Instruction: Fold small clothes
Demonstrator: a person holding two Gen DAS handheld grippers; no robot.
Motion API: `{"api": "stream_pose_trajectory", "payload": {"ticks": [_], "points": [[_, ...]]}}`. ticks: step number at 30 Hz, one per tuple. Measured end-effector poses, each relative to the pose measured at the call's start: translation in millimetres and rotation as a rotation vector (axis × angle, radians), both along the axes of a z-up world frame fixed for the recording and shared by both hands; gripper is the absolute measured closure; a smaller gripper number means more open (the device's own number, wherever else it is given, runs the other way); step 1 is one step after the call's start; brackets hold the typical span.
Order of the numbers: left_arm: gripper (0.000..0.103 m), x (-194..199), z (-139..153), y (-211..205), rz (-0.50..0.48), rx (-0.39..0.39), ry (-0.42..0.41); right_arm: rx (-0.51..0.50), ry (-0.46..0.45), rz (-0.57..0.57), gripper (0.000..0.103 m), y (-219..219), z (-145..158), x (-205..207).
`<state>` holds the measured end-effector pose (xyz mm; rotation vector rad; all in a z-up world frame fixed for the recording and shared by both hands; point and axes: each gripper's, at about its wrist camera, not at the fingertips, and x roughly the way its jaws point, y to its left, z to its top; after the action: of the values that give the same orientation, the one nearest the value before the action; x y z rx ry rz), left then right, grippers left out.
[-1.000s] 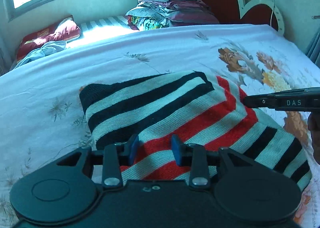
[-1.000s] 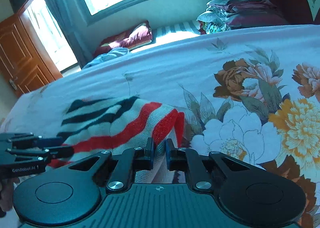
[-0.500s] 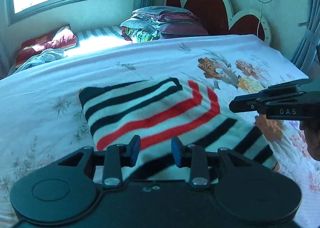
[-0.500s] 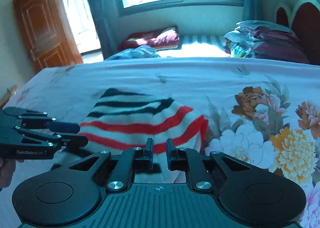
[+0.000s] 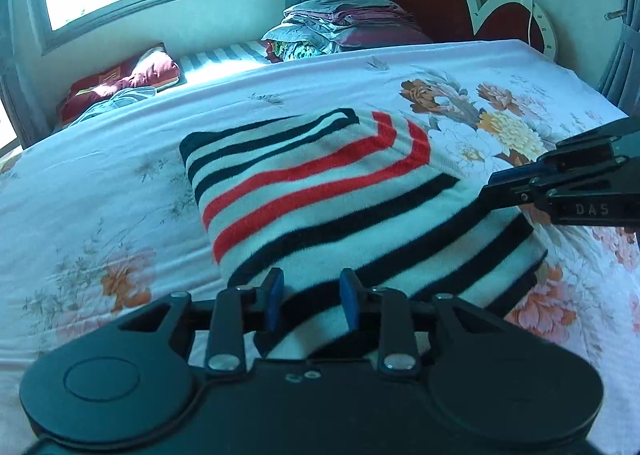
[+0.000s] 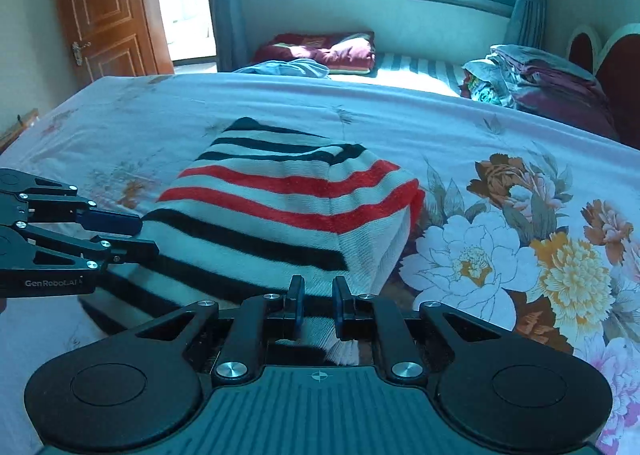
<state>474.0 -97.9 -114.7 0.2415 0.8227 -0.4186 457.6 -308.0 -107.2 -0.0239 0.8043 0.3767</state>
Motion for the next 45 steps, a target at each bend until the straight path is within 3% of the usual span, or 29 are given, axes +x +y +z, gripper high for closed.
{"api": "stream_pose_trajectory", "payload": {"ticks": [8, 11, 21, 22, 23, 24, 26, 32, 34, 37, 39, 42, 45], "points": [[0.072, -27.9, -22.5, 8.8, 0.087, -0.011, 0.073, -0.137, 0.053, 0.052, 0.09, 7.5, -41.1, -33.6], [0.071, -29.8, -27.5, 14.1, 0.119, -0.037, 0.078, -0.15, 0.044, 0.045, 0.09, 10.3, -44.4, -37.5], [0.07, -35.8, -24.5, -0.9, 0.156, 0.039, 0.039, -0.174, 0.02, 0.073, 0.09, 10.0, -46.6, -38.5], [0.069, -37.1, -19.2, -0.8, 0.166, 0.036, 0.024, -0.179, 0.02, 0.078, 0.09, 9.9, -43.2, -38.6], [0.059, -39.5, -13.3, -0.9, 0.182, 0.041, -0.006, -0.179, 0.012, 0.077, 0.09, 8.9, -38.7, -39.6], [0.041, -42.1, -7.5, -1.8, 0.194, 0.051, -0.041, -0.175, -0.016, 0.075, 0.09, 8.0, -31.7, -43.1], [0.026, -44.5, 4.4, -3.8, 0.21, 0.052, -0.106, -0.161, -0.074, 0.062, 0.089, 4.5, -19.4, -46.6], [0.03, -17.8, 12.1, -16.9, 0.22, 0.025, -0.095, -0.076, -0.125, 0.036, 0.089, 7.2, -6.8, -21.4], [0.031, -6.7, 3.7, -20.9, 0.237, 0.027, -0.053, -0.076, -0.09, 0.047, 0.09, 11.3, -15.7, -10.0], [0.032, 8.7, -25.5, -22.5, 0.254, 0.053, 0.095, -0.129, -0.056, 0.074, 0.091, 16.0, -37.3, -3.3], [0.025, 5.7, -31.3, -16.4, 0.276, 0.033, 0.087, -0.148, -0.055, 0.077, 0.091, 18.5, -36.7, -4.0], [0.024, 4.7, -27.7, -7.4, 0.296, -0.002, 0.109, -0.108, -0.048, 0.068, 0.091, 10.0, -39.0, -4.7], [0.022, -3.3, -16.2, -3.1, 0.297, 0.005, 0.064, -0.078, -0.038, 0.077, 0.09, 2.6, -36.2, -5.9]]}}
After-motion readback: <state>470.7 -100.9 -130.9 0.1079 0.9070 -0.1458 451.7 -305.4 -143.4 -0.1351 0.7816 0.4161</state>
